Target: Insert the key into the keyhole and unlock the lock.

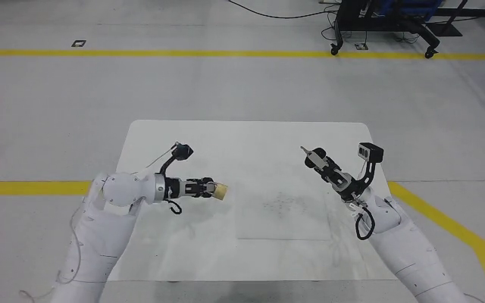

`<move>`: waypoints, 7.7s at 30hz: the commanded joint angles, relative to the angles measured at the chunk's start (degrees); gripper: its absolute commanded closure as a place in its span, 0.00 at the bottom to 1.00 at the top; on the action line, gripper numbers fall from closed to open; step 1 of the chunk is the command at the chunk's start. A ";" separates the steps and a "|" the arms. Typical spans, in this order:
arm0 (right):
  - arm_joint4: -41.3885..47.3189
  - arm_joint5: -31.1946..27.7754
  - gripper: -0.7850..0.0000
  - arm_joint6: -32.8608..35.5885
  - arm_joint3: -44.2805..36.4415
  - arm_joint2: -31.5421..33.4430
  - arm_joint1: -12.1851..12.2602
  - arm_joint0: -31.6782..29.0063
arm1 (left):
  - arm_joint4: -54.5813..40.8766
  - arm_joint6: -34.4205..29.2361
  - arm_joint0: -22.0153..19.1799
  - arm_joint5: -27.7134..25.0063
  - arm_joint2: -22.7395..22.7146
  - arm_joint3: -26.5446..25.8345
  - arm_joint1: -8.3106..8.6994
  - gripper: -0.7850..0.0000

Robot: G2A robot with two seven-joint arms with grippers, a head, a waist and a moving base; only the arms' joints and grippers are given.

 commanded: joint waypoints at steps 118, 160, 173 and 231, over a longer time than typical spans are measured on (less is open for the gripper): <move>8.31 39.17 1.00 18.83 -24.21 1.01 -3.27 -7.35 | -61.93 16.90 -29.41 13.47 41.19 30.45 -3.90 1.00; 8.31 39.17 1.00 18.83 -24.21 1.01 -3.27 -7.35 | -61.93 16.90 -29.41 13.47 41.19 30.45 -3.90 1.00; 10.96 55.44 1.00 10.55 -26.23 0.76 -3.74 -9.37 | -60.25 33.94 -24.87 17.42 37.47 23.68 -3.78 1.00; 0.07 65.26 1.00 -17.61 -28.53 -9.83 -9.79 -8.63 | -44.84 41.93 -17.43 15.93 28.26 16.07 -5.16 1.00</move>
